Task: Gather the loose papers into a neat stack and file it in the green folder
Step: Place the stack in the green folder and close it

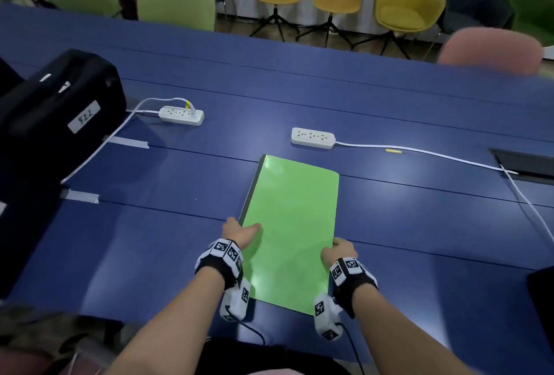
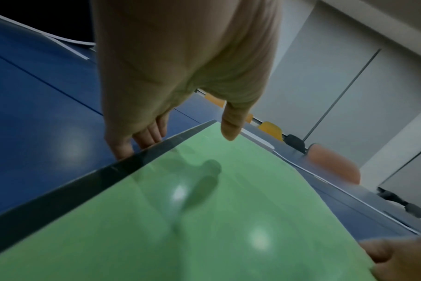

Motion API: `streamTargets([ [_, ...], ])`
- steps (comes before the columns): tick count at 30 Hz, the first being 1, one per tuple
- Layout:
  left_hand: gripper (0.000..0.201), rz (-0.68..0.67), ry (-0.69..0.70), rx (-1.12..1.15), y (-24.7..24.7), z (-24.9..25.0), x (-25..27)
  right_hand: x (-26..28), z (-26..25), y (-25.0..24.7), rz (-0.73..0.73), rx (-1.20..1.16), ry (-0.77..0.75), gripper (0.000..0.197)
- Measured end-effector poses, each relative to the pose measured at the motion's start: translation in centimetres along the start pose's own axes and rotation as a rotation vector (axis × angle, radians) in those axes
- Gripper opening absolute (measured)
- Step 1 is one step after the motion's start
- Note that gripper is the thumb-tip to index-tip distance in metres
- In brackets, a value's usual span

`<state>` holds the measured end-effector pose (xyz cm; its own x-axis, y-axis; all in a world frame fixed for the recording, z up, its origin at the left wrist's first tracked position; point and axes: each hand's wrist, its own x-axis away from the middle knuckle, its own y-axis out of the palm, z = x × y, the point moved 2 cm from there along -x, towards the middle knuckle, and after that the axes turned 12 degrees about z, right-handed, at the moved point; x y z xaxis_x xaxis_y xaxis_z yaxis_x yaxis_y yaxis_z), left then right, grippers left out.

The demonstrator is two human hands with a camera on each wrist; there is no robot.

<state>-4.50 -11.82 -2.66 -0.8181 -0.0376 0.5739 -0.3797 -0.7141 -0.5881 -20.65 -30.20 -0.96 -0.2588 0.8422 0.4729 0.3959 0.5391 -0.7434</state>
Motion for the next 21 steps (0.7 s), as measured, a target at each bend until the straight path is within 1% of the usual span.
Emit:
streamTargets([
  [2,0.080,0.014,0.016,-0.016,-1.8,-0.9,-1.3,0.8,-1.2,1.5,-0.011,0.010,-0.022,0.009],
  [3,0.080,0.025,0.017,-0.019,-2.7,-1.5,-2.2,0.9,-1.7,2.5,-0.014,0.000,-0.033,0.016],
  [4,0.079,0.043,0.019,-0.017,-3.4,-2.3,-3.4,1.1,-2.1,3.6,-0.020,-0.012,-0.056,0.028],
  [5,0.078,0.062,0.016,-0.022,-4.3,-3.0,-4.4,1.4,-2.6,4.6,-0.032,-0.017,-0.076,0.034],
  [6,0.077,0.077,0.013,-0.025,-5.0,-3.8,-5.5,1.6,-3.0,5.6,-0.037,-0.017,-0.096,0.035],
  [8,0.075,0.115,0.005,-0.057,-6.3,-5.0,-7.0,2.5,-4.1,7.1,-0.046,-0.027,-0.118,0.031],
  [9,0.070,0.116,-0.003,-0.076,-7.1,-5.0,-7.0,3.3,-4.8,7.4,-0.050,-0.025,-0.113,0.025],
  [10,0.057,0.118,0.004,-0.079,-7.7,-5.2,-7.1,3.7,-5.2,7.7,-0.047,-0.033,-0.118,0.019],
  [11,0.038,0.114,-0.005,-0.083,-8.2,-5.2,-7.0,4.2,-5.5,7.8,-0.047,-0.033,-0.111,0.015],
  [12,0.023,0.110,0.008,-0.071,-8.5,-5.3,-7.2,4.2,-5.6,8.0,-0.038,-0.038,-0.113,0.015],
  [13,0.022,0.102,0.012,-0.065,-8.6,-5.4,-7.3,4.5,-5.6,7.9,-0.039,-0.043,-0.105,0.016],
  [15,0.026,0.083,0.032,-0.065,-8.7,-5.4,-7.5,4.5,-5.4,8.1,-0.039,-0.052,-0.108,0.029],
  [17,0.028,0.076,0.054,-0.063,-8.9,-5.4,-7.7,4.7,-5.2,8.1,-0.017,-0.060,-0.117,0.035],
  [18,0.030,0.071,0.077,-0.047,-8.9,-5.6,-7.9,4.6,-5.0,8.2,0.005,-0.068,-0.137,0.035],
  [20,0.032,0.070,0.071,-0.049,-9.6,-5.4,-8.2,5.0,-4.9,7.8,0.013,-0.066,-0.172,0.034],
  [21,0.031,0.081,0.046,-0.060,-10.4,-5.0,-7.6,5.3,-5.0,7.4,-0.004,-0.059,-0.170,0.032],
])
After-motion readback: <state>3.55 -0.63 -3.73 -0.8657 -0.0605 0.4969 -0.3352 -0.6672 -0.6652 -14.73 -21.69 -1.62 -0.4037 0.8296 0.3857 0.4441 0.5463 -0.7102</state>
